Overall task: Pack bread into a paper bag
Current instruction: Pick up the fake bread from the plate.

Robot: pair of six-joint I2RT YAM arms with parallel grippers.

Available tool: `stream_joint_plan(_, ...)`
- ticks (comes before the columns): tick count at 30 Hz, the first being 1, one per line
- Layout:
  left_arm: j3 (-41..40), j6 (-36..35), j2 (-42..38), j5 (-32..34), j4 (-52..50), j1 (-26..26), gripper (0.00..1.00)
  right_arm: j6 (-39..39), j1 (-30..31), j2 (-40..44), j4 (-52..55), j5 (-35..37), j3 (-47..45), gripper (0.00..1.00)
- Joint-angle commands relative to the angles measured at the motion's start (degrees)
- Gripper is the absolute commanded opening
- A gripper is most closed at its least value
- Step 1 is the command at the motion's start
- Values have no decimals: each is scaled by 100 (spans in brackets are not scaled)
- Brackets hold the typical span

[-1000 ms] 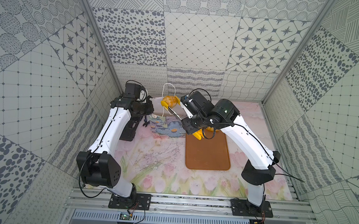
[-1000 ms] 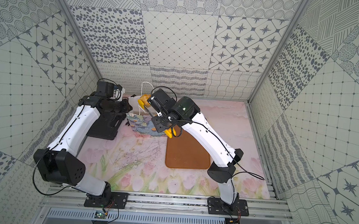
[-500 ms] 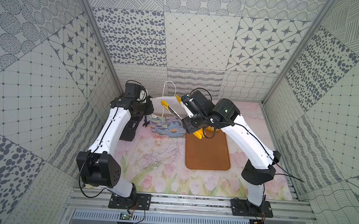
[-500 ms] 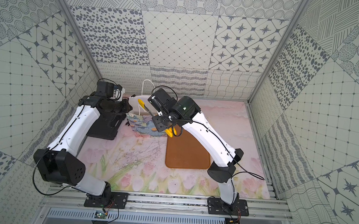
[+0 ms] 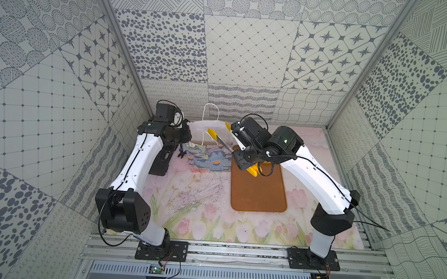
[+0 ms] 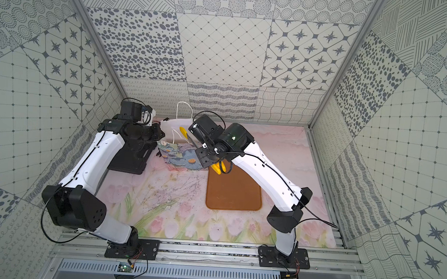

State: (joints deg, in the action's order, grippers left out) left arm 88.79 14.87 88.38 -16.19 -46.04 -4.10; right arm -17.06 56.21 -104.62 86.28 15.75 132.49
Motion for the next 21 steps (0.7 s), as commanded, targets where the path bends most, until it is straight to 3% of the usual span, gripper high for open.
stream_joint_plan(1, 97, -47, 47, -96, 7, -2, 16, -140, -98, 580, -605, 247, -224, 61)
stream_joint_plan(6, 96, -54, 47, -97, -11, -2, 16, -125, -255, 860, -522, 345, -440, 61)
stream_joint_plan(21, 50, -64, -52, -48, -2, -5, 16, -271, -1008, 2147, -875, 159, -2419, 60)
